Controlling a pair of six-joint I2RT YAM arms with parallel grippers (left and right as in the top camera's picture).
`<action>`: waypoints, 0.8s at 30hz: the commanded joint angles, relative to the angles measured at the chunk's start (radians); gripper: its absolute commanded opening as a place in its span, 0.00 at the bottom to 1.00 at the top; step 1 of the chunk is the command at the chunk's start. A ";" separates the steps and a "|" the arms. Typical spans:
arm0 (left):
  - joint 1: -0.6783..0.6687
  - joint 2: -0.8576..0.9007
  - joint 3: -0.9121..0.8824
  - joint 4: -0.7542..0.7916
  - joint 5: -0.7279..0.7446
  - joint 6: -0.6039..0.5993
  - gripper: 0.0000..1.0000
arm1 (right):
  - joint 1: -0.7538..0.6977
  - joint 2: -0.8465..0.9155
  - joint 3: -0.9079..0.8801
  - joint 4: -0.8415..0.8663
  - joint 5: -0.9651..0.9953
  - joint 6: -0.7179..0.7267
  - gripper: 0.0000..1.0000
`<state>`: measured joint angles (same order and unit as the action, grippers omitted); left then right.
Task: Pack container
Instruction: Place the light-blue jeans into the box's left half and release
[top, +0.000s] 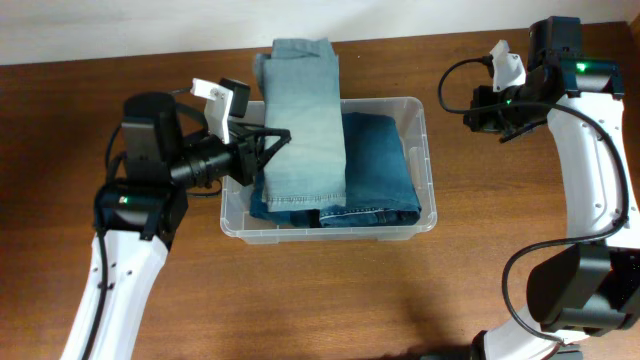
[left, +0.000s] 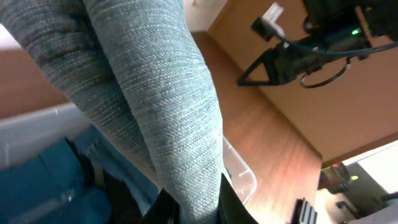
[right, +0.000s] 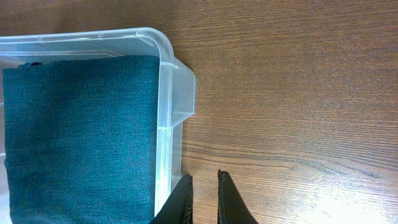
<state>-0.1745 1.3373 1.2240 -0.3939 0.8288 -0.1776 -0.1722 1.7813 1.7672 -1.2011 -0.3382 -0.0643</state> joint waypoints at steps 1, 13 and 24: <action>0.000 0.069 0.023 -0.010 0.040 -0.023 0.00 | 0.002 0.011 0.003 -0.002 0.010 -0.010 0.09; 0.036 0.352 0.023 -0.100 -0.138 0.045 0.00 | 0.002 0.011 0.003 -0.008 0.010 -0.010 0.09; 0.068 0.359 0.023 -0.133 -0.365 0.149 0.00 | 0.002 0.011 0.003 -0.007 0.014 -0.010 0.09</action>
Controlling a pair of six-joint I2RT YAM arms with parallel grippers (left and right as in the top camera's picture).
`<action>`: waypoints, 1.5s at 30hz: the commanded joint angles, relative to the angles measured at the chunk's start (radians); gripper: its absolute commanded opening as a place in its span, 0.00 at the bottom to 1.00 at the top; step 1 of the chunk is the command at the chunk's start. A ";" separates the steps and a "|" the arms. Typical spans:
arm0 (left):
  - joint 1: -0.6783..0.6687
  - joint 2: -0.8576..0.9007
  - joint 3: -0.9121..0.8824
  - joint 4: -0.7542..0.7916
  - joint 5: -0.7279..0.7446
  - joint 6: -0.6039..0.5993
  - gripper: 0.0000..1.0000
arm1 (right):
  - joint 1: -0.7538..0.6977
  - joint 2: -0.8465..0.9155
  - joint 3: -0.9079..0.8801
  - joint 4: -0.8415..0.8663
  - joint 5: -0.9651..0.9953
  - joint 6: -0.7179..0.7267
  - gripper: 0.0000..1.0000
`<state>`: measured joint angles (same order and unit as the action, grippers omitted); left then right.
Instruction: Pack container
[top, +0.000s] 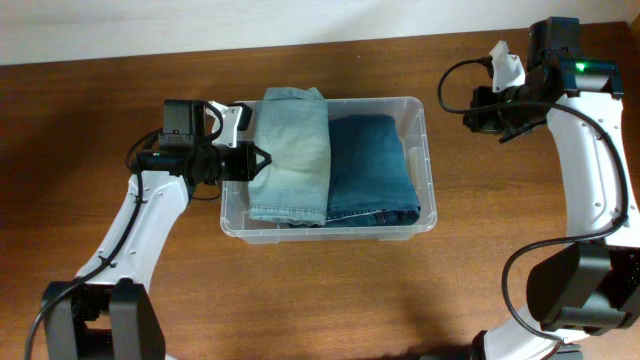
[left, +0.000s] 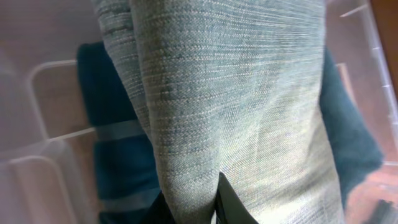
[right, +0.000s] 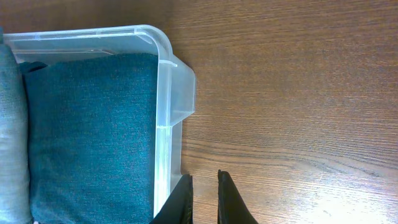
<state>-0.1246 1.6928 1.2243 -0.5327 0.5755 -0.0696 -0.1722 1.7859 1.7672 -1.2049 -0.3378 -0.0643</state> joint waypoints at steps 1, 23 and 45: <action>0.018 0.003 0.023 -0.001 -0.132 0.041 0.00 | 0.002 0.006 0.003 -0.003 0.013 -0.010 0.09; 0.014 -0.032 0.145 -0.138 -0.101 0.060 0.75 | 0.002 0.006 0.003 0.000 0.021 -0.010 0.09; -0.143 0.240 0.256 0.016 -0.200 0.063 0.02 | 0.002 0.006 0.003 -0.007 0.021 -0.010 0.09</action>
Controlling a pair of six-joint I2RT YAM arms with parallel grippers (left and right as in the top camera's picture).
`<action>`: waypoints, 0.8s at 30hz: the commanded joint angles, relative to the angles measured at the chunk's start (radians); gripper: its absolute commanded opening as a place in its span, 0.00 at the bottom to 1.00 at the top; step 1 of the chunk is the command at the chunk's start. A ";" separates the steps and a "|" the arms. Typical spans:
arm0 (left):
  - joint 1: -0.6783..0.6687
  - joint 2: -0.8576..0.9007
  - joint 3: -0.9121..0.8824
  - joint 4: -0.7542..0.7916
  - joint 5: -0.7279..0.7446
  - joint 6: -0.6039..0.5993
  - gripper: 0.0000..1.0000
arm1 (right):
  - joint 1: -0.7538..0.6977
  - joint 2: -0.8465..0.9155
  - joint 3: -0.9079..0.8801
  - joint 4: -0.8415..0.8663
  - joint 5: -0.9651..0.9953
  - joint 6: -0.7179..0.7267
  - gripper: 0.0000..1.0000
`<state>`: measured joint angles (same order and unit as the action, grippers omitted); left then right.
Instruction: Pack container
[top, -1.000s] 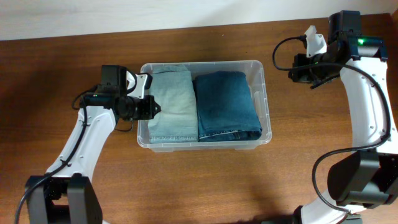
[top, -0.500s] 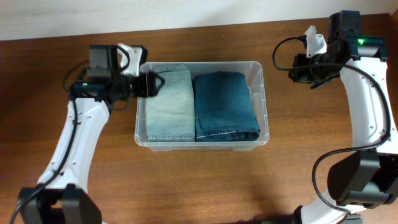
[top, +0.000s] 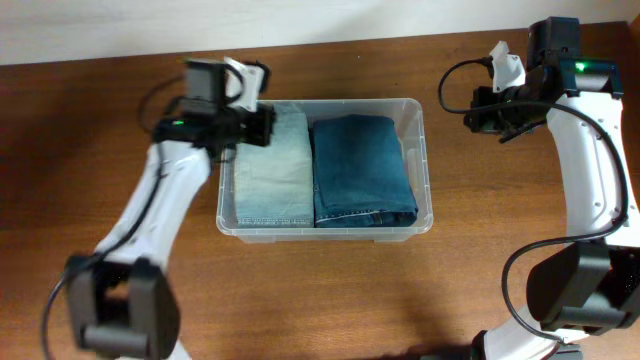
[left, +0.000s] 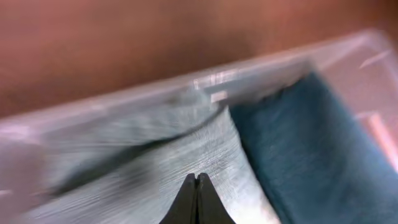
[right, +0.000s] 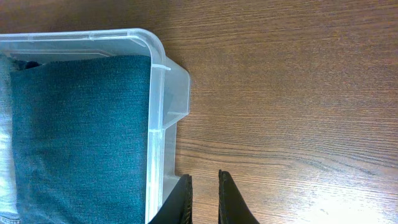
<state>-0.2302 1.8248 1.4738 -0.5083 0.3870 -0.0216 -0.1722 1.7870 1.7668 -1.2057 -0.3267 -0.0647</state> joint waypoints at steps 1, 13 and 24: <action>-0.043 0.135 0.007 -0.012 -0.011 0.015 0.04 | 0.002 0.005 0.003 -0.007 0.010 -0.010 0.09; -0.040 -0.169 0.051 -0.072 -0.298 0.045 0.41 | 0.034 -0.004 0.005 -0.016 0.010 -0.055 0.10; 0.209 -0.280 0.051 -0.194 -0.444 -0.105 0.99 | 0.273 -0.017 0.006 0.272 0.201 -0.102 0.98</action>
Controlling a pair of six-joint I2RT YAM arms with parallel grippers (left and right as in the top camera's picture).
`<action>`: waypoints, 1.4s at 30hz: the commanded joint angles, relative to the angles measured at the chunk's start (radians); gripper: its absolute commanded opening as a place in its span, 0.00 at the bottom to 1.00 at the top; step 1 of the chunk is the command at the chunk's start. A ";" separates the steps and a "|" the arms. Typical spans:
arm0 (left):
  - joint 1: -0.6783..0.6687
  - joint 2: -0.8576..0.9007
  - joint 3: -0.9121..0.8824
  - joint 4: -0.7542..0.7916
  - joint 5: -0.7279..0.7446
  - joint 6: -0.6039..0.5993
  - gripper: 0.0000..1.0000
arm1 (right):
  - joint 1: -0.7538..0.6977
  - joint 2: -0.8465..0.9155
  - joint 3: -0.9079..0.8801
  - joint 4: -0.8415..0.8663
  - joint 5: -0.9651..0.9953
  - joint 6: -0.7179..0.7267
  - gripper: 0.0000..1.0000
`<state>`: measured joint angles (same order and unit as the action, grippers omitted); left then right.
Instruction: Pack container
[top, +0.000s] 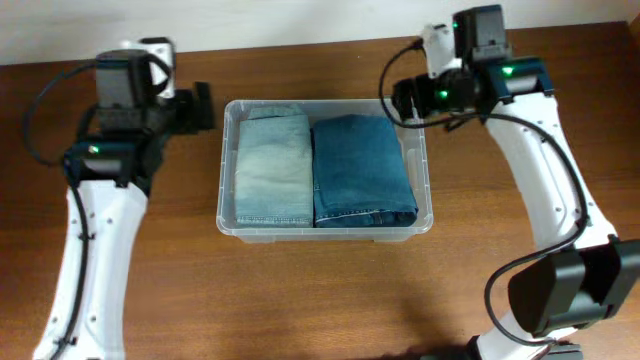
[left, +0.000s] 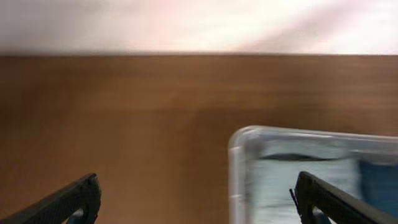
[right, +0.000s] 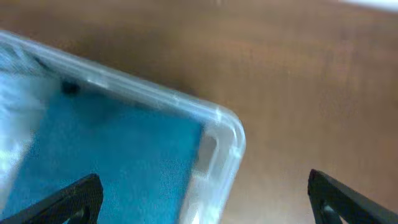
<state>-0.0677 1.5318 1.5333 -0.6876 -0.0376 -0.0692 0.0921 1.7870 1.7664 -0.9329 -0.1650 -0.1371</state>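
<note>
A clear plastic container (top: 428, 205) sits mid-table holding folded light-blue jeans (top: 272, 168) on its left side and dark-blue jeans (top: 362, 170) on its right. My left gripper (top: 203, 107) hangs open just outside the container's far-left corner (left: 239, 138), holding nothing. Over the far-right corner (right: 231, 127) my right gripper (top: 400, 103) is wide open and empty, with the dark jeans (right: 112, 155) showing below it.
Brown wooden table (top: 320, 300) all around the container. A pale wall (top: 300, 18) runs along the far edge. Both arms stand at the far side, one at each upper corner of the container.
My left gripper was shut over the light jeans at the container's far-left end; it is now open outside that corner. The right arm moved left to the far-right corner and opened.
The left gripper held the light-blue jeans draped over the container and the dark jeans. Then the jeans lay lower, beside the dark pair. Later they lay flat in the left half. Now both grippers are open at the container's far corners.
</note>
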 joint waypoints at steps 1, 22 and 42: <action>0.056 0.012 -0.008 -0.027 -0.019 -0.056 0.99 | 0.005 -0.021 0.007 -0.016 0.039 -0.034 0.98; 0.123 -0.855 -0.767 0.035 0.150 -0.031 0.99 | -0.027 -1.131 -0.913 0.171 0.102 0.090 0.98; 0.123 -0.860 -0.790 -0.283 0.150 -0.031 0.99 | -0.028 -1.270 -0.997 0.127 0.110 0.062 0.98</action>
<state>0.0528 0.6724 0.7471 -0.9699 0.1017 -0.0948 0.0669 0.5743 0.8055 -0.8326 -0.0734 -0.0582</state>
